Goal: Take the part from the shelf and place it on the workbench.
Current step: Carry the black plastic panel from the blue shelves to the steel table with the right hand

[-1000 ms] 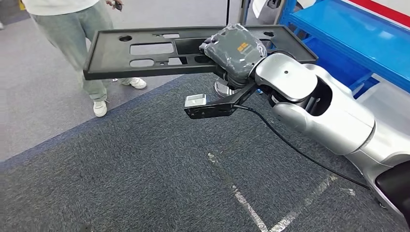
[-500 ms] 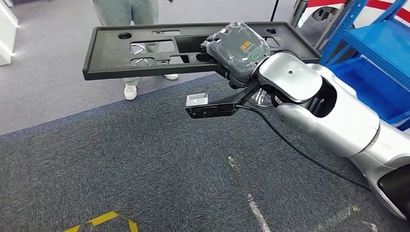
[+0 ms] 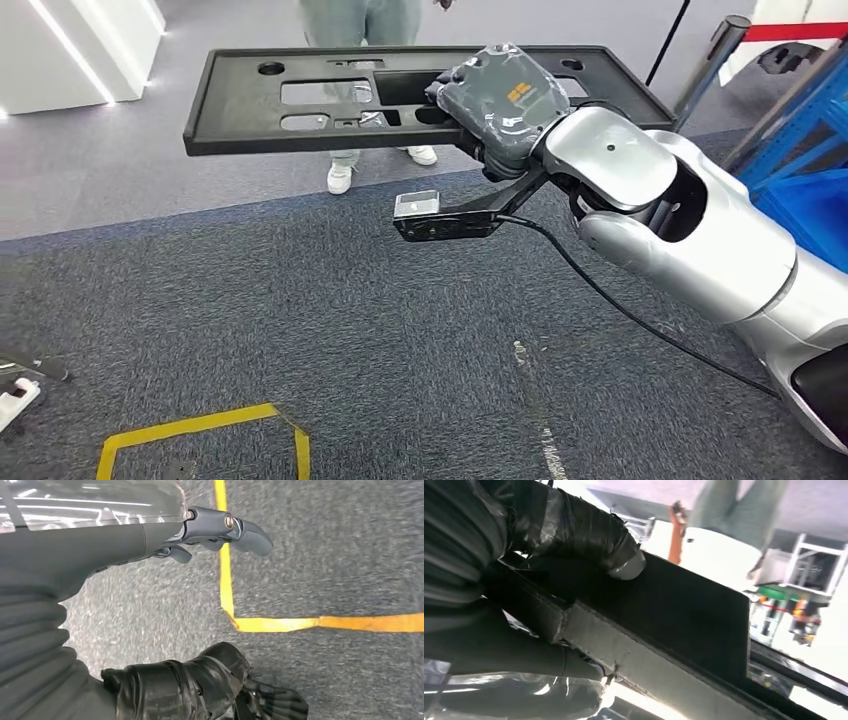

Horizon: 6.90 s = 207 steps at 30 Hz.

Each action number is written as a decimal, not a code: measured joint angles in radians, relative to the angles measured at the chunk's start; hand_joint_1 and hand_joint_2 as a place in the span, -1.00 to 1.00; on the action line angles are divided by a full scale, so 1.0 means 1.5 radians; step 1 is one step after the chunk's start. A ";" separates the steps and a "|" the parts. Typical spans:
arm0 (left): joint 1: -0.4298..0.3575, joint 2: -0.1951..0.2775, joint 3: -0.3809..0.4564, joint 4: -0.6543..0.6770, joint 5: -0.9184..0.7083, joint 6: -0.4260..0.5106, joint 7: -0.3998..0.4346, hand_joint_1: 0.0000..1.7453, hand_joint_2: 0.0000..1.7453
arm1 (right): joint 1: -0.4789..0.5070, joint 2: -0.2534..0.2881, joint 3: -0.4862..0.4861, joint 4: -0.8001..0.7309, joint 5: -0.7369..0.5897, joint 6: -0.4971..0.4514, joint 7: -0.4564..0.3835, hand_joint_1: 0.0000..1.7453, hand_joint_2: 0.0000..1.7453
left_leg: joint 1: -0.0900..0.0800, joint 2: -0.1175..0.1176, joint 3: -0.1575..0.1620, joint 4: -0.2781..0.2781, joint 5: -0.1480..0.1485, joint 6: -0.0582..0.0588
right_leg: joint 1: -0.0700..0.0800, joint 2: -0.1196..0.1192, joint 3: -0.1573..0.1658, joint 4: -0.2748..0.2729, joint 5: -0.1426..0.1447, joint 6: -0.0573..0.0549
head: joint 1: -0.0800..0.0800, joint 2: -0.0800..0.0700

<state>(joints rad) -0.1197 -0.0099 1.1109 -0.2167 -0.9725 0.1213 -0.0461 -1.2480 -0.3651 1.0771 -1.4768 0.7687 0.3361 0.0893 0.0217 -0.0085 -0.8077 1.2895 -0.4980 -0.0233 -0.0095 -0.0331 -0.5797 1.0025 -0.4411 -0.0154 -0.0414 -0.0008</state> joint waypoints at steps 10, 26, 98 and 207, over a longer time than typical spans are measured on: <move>0.001 0.001 0.001 0.000 0.002 0.000 0.034 -1.00 1.00 | 0.000 -0.003 -0.001 -0.003 0.007 0.006 0.004 1.00 1.00 | -0.006 0.016 0.097 -0.176 0.064 0.025 | 0.002 -0.046 0.003 0.020 -0.028 0.029 | 0.004 0.000; 0.002 0.005 0.001 0.000 -0.004 -0.014 0.039 -1.00 1.00 | -0.023 -0.011 -0.005 0.005 0.004 0.013 -0.008 1.00 1.00 | -0.004 -0.078 0.071 -0.152 0.060 0.011 | -0.004 0.041 -0.010 0.013 -0.003 0.009 | 0.004 0.000; 0.002 -0.002 0.004 0.001 -0.005 -0.022 0.053 -1.00 1.00 | -0.038 0.047 0.016 0.092 0.002 -0.009 -0.034 1.00 1.00 | -0.012 0.039 0.101 -0.173 0.053 0.008 | 0.000 -0.050 -0.014 0.017 -0.009 0.020 | -0.010 0.000; -0.003 0.001 0.031 0.001 -0.016 0.002 0.090 -1.00 1.00 | -0.139 0.128 0.063 0.280 -0.055 -0.016 -0.083 1.00 1.00 | -0.005 0.002 0.123 -0.189 0.051 0.031 | 0.002 0.023 -0.111 0.198 -0.084 0.028 | -0.003 0.000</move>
<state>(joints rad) -0.1242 -0.0085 1.1566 -0.2148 -0.9960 0.1242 0.0896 -1.4560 -0.1724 1.1714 -1.0563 0.6856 0.3128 -0.0354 0.0137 -0.0053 -0.6235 1.0059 -0.4219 0.0225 -0.0060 0.0016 -0.7458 1.2991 -0.5665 0.0269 -0.0454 -0.0008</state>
